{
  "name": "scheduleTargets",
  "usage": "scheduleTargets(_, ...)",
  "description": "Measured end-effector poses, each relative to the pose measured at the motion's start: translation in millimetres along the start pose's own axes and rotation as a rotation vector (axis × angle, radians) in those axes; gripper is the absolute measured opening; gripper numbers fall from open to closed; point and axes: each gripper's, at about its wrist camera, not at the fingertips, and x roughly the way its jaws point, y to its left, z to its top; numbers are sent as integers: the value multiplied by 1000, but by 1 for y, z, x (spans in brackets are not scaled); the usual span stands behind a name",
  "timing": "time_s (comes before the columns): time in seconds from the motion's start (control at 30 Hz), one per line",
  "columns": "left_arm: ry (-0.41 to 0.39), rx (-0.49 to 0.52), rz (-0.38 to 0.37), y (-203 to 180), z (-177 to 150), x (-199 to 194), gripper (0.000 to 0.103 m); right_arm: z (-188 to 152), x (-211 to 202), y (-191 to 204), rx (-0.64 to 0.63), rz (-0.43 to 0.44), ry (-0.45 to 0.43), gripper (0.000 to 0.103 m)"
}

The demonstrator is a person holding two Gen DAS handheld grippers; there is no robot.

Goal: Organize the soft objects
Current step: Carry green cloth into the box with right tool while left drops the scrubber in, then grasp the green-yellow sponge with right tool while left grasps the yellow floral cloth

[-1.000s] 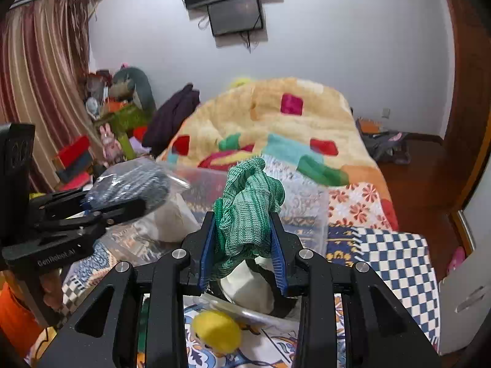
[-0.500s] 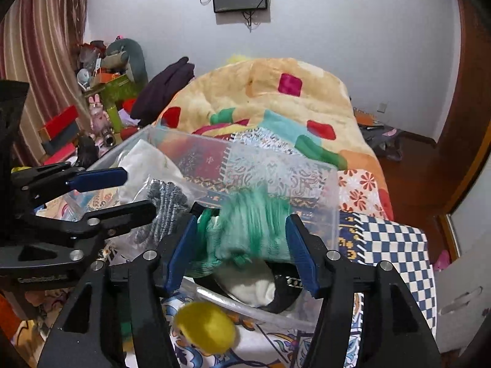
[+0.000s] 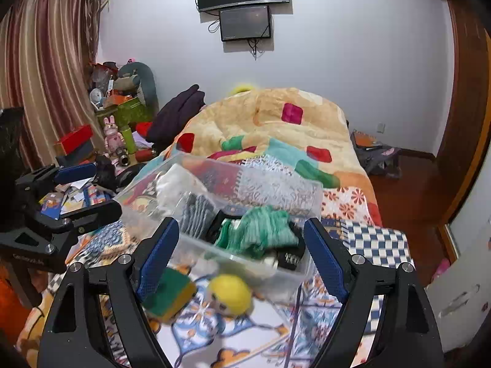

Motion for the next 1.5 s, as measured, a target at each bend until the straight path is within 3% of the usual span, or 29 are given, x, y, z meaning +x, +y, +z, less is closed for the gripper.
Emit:
scheduleTargets(0.23,95,-1,24,3,-45,1,102,-27,6,21,8,61,64,81)
scheduleTargets(0.33,84,-16,77,7,-60,0,102,-37,12,32,1,86,97,81)
scheduleTargets(0.4,89,-47,70,13,-67,-1,101,-43,18,40,-8,101,117,81)
scheduleTargets(0.53,122,-102,28,25,-73,4,80,-52,33,49,-13,135,170,81)
scheduleTargets(0.63,154,-125,1,27,-78,11,71,-58,47,56,-10,169,216,80)
scheduleTargets(0.8,217,-151,-79,26,-86,24,44,-62,60,58,12,188,253,64)
scheduleTargets(0.9,207,-140,-96,21,-87,25,33,-64,64,53,46,195,266,54)
scheduleTargets(0.93,212,-137,-112,19,-88,26,23,-65,65,52,52,194,267,47)
scheduleTargets(0.97,211,-133,-114,19,-88,27,22,-64,66,51,59,194,268,39)
scheduleTargets(1.07,196,-118,-113,16,-87,23,13,-66,64,50,58,191,262,35)
scheduleTargets(1.5,37,-160,-136,26,-50,-13,11,-43,19,45,34,182,99,32)
